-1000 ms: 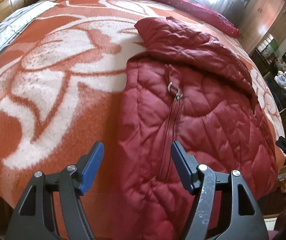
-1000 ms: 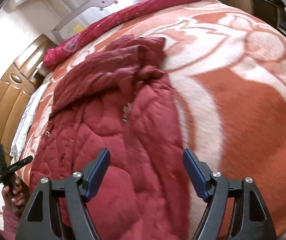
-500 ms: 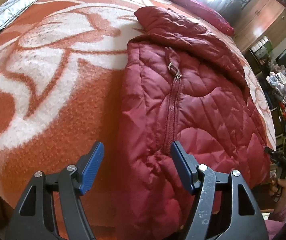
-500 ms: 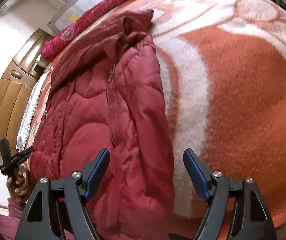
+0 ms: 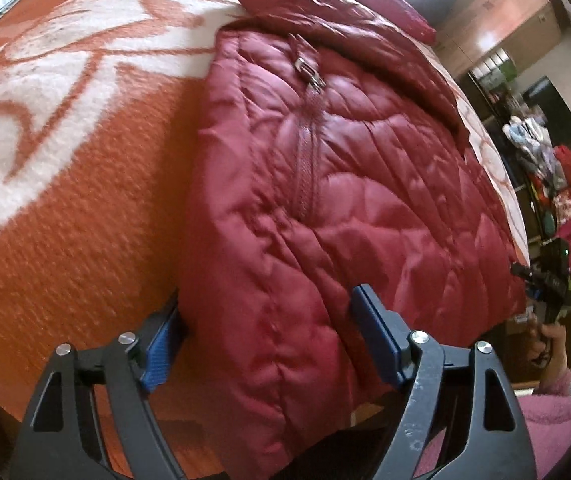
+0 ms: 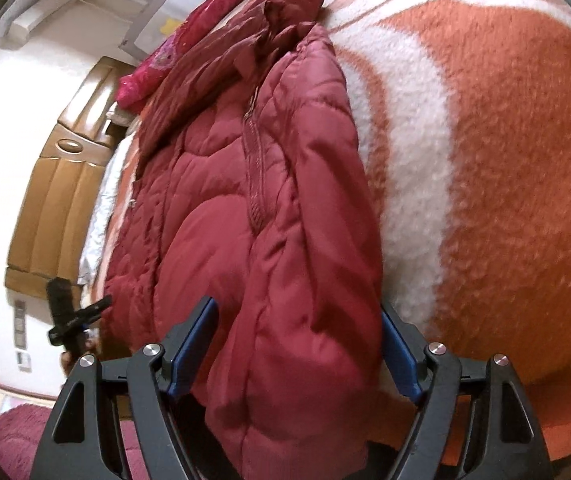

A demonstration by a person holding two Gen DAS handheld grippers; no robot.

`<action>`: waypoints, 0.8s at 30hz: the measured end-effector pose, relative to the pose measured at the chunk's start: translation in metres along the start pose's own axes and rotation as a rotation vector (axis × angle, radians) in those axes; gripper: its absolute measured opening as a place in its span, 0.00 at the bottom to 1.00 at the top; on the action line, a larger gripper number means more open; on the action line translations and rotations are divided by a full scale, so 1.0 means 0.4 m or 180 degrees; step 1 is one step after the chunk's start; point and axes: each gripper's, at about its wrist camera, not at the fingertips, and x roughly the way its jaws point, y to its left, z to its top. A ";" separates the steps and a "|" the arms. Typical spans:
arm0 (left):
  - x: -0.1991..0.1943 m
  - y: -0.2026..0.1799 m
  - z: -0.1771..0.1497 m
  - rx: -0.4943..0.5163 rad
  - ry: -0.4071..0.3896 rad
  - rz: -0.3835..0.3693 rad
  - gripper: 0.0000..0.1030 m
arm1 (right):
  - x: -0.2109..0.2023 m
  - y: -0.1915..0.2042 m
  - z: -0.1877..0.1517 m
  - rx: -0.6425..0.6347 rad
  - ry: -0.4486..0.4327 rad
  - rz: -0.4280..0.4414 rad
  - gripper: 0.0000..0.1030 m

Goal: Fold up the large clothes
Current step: 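Grasp the jacket side edge with both grippers and lift it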

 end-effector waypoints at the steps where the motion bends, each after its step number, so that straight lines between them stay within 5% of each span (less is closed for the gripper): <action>1: 0.004 -0.003 -0.006 0.0018 0.0030 -0.0027 0.78 | 0.002 -0.003 -0.007 0.0003 0.0036 0.0045 0.77; 16: 0.032 -0.029 -0.042 0.0209 0.0280 -0.0380 0.80 | 0.040 -0.026 -0.055 0.0070 0.0271 0.0395 0.77; 19: 0.026 -0.047 -0.040 0.0314 0.0251 -0.0401 0.54 | 0.044 -0.011 -0.054 -0.0020 0.0263 0.0414 0.59; 21: 0.023 -0.059 -0.034 0.0367 0.0210 -0.0382 0.38 | 0.041 0.004 -0.051 -0.0083 0.0249 0.0445 0.37; 24: 0.004 -0.069 -0.028 0.0390 0.0129 -0.0363 0.26 | 0.036 0.032 -0.042 -0.0201 0.0207 0.0454 0.29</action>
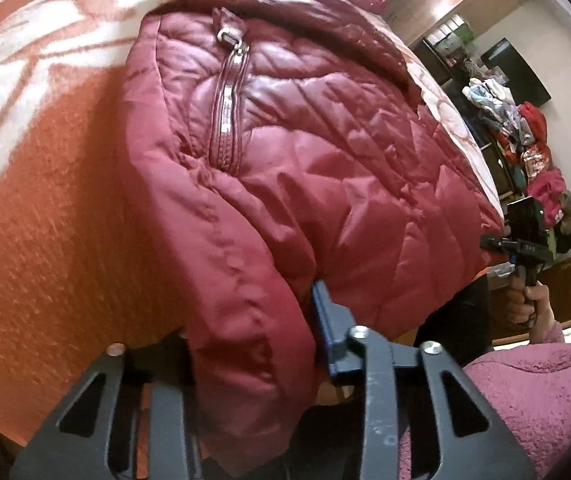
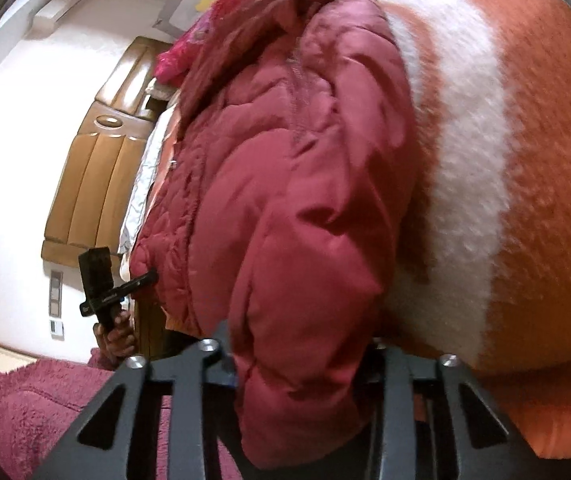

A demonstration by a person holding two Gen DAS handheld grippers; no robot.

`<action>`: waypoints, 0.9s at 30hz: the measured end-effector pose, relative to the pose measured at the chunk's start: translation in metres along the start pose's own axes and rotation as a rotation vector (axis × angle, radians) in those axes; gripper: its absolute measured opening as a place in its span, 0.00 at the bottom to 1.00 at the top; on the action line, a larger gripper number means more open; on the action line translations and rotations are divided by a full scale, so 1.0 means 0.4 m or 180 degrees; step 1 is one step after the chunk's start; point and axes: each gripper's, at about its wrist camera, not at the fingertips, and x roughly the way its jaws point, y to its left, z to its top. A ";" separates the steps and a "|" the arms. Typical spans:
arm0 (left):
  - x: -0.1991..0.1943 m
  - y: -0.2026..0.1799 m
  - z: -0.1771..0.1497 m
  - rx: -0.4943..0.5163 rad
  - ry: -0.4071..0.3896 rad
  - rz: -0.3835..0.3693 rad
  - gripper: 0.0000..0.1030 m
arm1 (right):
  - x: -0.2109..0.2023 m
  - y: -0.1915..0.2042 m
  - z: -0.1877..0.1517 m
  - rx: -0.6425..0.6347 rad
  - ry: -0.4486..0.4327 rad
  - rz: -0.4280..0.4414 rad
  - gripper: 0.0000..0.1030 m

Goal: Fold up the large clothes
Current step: 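Grasp the jacket side edge with both grippers and lift it, then fold the held side edge over the jacket body with both grippers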

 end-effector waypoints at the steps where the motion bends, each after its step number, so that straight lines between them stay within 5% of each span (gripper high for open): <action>1: -0.007 -0.003 0.003 -0.0005 -0.0030 -0.0005 0.25 | -0.006 0.009 0.004 -0.0028 -0.0025 0.0028 0.29; 14: -0.147 -0.098 0.099 0.0108 -0.0772 -0.0144 0.18 | -0.109 0.137 0.085 -0.0387 -0.0712 0.0394 0.23; 27: -0.206 -0.106 0.232 0.0101 -0.1211 -0.0211 0.18 | -0.163 0.206 0.211 -0.0615 -0.1128 0.0527 0.22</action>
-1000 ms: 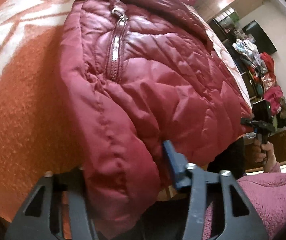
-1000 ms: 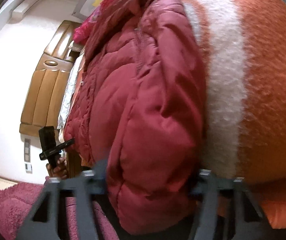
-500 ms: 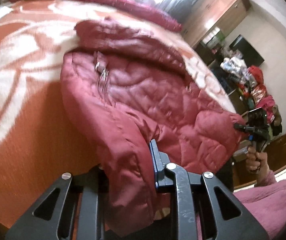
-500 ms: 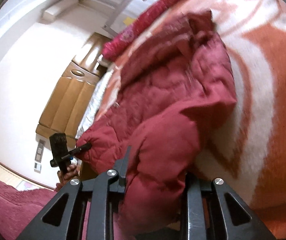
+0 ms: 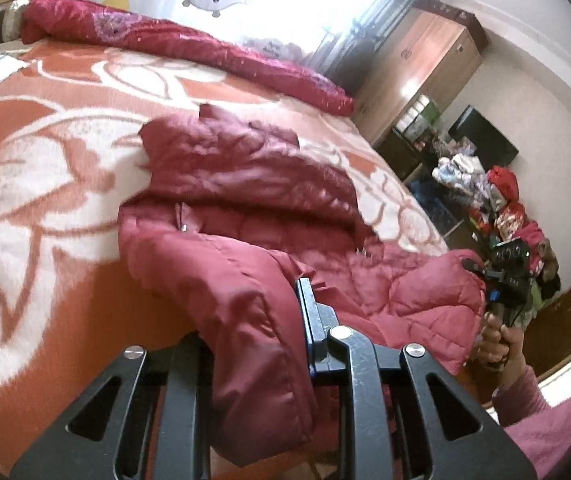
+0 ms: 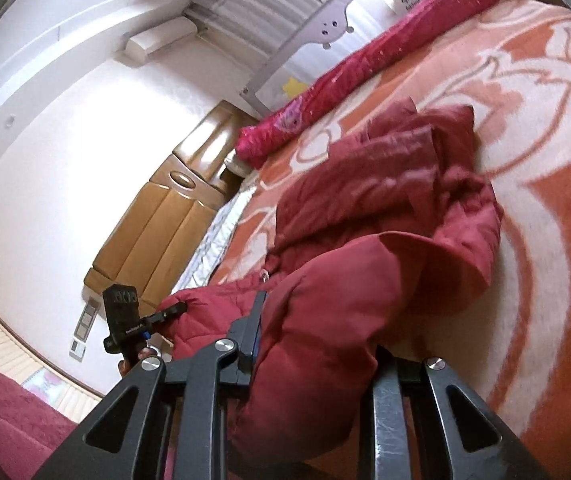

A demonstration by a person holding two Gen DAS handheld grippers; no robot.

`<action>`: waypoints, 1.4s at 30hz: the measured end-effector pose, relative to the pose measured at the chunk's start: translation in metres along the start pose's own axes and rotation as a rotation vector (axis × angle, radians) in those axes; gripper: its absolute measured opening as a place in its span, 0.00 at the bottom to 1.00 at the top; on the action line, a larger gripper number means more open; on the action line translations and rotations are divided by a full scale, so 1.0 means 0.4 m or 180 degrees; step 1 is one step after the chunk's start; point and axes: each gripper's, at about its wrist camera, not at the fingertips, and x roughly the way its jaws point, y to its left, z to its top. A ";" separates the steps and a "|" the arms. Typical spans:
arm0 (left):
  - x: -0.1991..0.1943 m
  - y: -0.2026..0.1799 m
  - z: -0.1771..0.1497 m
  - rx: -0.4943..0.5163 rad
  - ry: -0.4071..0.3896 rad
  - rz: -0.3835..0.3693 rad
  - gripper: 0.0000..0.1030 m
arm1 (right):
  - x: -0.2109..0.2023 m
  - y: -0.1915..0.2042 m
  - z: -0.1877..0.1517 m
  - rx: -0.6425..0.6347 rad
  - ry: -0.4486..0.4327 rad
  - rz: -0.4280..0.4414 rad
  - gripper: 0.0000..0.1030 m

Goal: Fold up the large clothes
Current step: 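Fold the held side edge over the jacket body with both grippers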

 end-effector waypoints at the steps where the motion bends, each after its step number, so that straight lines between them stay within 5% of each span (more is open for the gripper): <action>1: -0.001 -0.001 0.013 -0.0007 -0.0035 -0.0019 0.18 | 0.001 0.002 0.015 -0.0013 -0.0041 -0.0005 0.22; 17: 0.104 0.012 0.279 -0.0185 -0.0439 0.0068 0.18 | 0.109 -0.017 0.293 -0.0061 -0.0512 -0.0438 0.21; 42: 0.455 0.173 0.518 -0.0465 -0.0132 0.0815 0.18 | 0.392 -0.266 0.547 0.0427 -0.0510 -0.1311 0.21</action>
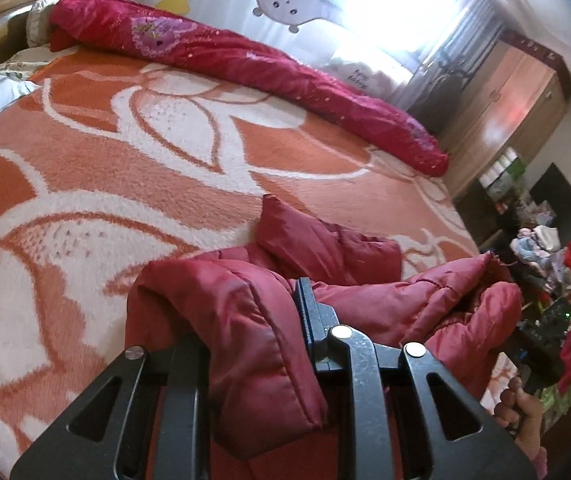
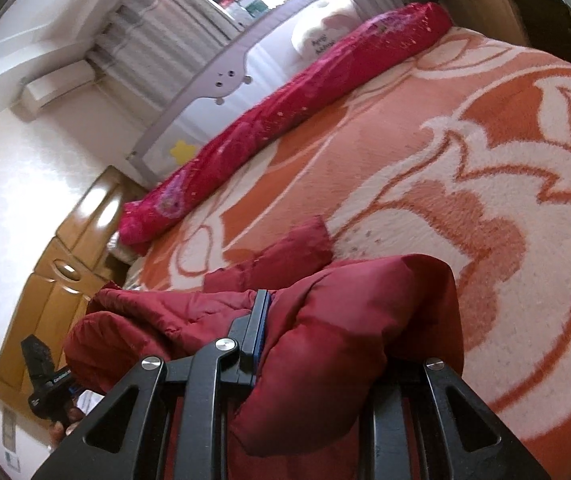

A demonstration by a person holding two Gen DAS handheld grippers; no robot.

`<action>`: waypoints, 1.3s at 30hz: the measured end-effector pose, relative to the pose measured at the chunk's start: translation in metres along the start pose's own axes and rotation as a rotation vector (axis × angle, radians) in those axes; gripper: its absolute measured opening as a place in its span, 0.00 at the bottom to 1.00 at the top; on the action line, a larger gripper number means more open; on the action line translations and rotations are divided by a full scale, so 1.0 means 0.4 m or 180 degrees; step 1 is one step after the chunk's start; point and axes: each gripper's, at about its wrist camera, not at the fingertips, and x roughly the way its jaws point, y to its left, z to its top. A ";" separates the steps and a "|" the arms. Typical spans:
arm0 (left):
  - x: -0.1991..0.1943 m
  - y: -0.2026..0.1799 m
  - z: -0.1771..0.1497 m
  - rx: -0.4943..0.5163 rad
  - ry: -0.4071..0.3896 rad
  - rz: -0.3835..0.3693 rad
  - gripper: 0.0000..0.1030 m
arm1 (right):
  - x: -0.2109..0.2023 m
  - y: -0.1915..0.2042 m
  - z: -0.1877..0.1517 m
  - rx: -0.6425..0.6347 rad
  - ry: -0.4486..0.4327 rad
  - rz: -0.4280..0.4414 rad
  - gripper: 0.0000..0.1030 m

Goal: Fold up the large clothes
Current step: 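Fold the held side edge over the jacket body with both grippers, then open both grippers and release the folded side onto the jacket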

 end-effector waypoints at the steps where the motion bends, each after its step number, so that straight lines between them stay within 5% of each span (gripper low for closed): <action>1: 0.026 0.001 0.009 -0.0002 0.0033 0.0026 0.18 | 0.019 -0.008 0.006 0.0033 0.0016 -0.0049 0.21; 15: 0.214 0.048 0.058 -0.0198 0.0270 0.0251 0.22 | 0.224 -0.090 0.042 0.0337 0.0091 -0.0369 0.19; 28: -0.044 0.004 -0.017 -0.0047 -0.0155 -0.0016 0.33 | 0.280 -0.112 0.035 0.0392 0.0127 -0.0356 0.19; 31: -0.088 -0.057 -0.056 0.0117 -0.0186 -0.0201 0.33 | 0.285 -0.111 0.037 0.0383 0.0132 -0.0380 0.19; 35: -0.042 -0.183 -0.127 0.0639 0.0108 -0.0326 0.33 | 0.290 -0.106 0.040 0.0356 0.0147 -0.0414 0.20; 39: 0.073 -0.266 -0.184 0.0980 0.0414 -0.0146 0.33 | 0.282 -0.106 0.043 0.0391 0.0169 -0.0337 0.23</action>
